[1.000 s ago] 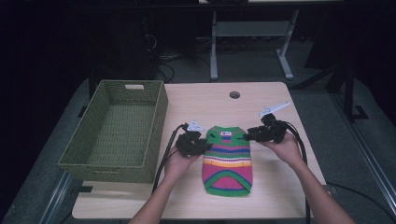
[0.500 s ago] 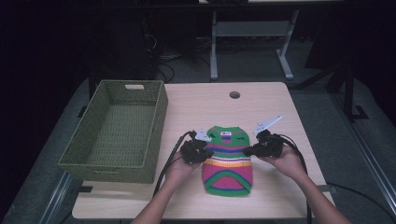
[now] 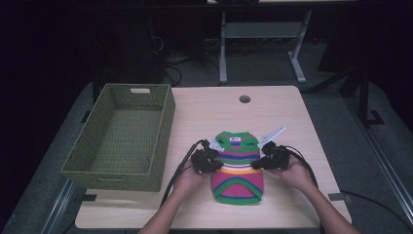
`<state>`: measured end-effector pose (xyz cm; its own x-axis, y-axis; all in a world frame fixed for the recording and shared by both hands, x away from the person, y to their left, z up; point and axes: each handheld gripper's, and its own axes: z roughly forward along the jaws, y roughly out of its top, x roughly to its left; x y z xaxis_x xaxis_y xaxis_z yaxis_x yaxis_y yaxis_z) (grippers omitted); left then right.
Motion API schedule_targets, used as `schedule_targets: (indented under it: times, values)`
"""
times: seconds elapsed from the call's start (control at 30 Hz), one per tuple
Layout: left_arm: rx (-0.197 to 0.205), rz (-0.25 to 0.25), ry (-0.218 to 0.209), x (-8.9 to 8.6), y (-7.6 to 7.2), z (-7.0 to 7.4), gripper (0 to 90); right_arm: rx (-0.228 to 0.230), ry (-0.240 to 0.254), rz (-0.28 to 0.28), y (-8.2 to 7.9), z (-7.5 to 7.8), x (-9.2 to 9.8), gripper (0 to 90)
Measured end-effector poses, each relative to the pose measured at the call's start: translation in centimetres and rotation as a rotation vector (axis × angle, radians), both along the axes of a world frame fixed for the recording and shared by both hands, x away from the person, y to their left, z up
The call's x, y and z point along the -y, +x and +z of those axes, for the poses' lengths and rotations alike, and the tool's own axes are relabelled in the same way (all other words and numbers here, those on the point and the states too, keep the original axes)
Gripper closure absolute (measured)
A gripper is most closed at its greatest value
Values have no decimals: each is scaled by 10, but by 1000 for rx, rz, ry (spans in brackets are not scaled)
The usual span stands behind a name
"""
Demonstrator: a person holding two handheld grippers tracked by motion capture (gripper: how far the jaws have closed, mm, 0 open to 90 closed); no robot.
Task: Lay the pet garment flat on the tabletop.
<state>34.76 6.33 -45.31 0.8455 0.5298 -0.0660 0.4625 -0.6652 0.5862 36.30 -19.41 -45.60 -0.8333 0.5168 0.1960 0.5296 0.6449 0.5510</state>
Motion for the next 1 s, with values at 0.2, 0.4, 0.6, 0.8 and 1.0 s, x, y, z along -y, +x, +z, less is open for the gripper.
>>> schedule_targets:
  times: [0.2,0.4,0.6,0.8,1.0]
  values:
    - [-10,19,-15,-2,4,-1,898,8,5,-29,5,-1,1,895]
    - [-10,36,-23,-3,8,-2,898,4,20,-51,7,-2,2,894]
    - [-18,64,-46,-6,12,-4,898,10,29,-67,9,-3,1,894]
    - [-13,67,-48,-6,13,-4,897,3,37,-76,9,-3,2,891]
    - [9,67,-57,-7,10,1,829,11,66,-88,6,1,5,798]
